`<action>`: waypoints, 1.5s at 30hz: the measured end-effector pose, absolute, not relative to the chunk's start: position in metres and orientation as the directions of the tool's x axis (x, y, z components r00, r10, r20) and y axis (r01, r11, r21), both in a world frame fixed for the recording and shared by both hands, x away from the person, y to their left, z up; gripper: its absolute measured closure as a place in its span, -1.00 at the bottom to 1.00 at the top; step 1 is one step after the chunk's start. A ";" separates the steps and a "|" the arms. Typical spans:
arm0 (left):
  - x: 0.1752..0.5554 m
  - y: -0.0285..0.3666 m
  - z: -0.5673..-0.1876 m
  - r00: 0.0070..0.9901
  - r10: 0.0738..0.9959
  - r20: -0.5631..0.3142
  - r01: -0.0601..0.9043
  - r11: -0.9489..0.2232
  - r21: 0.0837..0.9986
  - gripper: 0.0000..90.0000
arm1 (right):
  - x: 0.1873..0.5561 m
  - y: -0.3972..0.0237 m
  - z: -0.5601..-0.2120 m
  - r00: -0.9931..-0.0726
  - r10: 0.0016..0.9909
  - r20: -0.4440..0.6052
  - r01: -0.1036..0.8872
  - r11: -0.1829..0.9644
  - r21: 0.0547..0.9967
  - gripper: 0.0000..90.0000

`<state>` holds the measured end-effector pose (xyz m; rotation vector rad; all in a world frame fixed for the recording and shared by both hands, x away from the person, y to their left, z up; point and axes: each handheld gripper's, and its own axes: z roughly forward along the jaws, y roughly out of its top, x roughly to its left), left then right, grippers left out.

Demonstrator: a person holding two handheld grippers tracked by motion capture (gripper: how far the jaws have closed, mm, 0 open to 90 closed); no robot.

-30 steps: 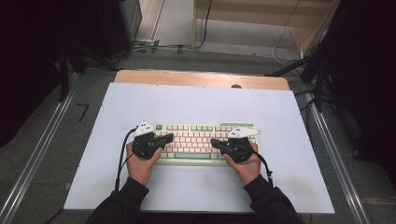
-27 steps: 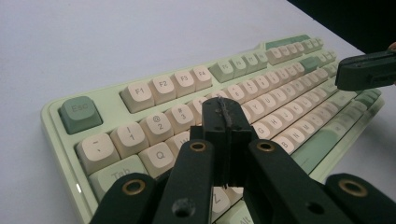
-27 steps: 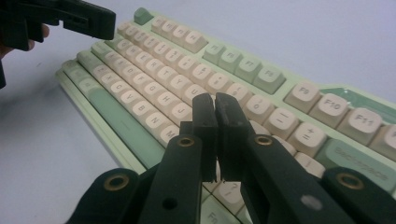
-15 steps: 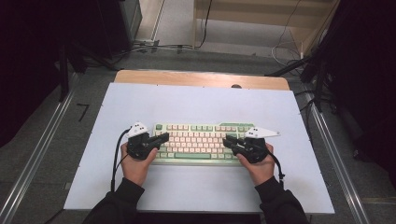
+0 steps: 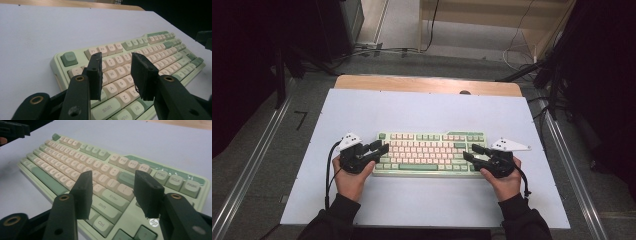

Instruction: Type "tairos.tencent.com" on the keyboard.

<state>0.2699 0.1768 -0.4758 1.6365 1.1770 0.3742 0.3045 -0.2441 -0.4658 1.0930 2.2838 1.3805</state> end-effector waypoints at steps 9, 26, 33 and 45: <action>0.262 0.181 -0.474 0.440 0.859 -0.262 0.486 0.017 0.874 -0.06 | 0.300 -0.261 -0.466 -0.660 0.737 0.147 0.470 0.252 0.846 -0.10; 0.250 0.196 -0.475 0.382 0.891 -0.246 0.489 0.031 0.872 -0.30 | 0.291 -0.303 -0.466 -0.599 0.787 0.145 0.480 0.208 0.852 -0.15; 0.246 0.202 -0.475 0.370 0.895 -0.248 0.488 0.040 0.872 -0.31 | 0.287 -0.320 -0.466 -0.567 0.810 0.152 0.492 0.185 0.850 -0.17; 0.241 0.211 -0.476 0.352 0.900 -0.255 0.492 0.054 0.869 -0.31 | 0.281 -0.343 -0.467 -0.521 0.839 0.160 0.506 0.151 0.849 -0.17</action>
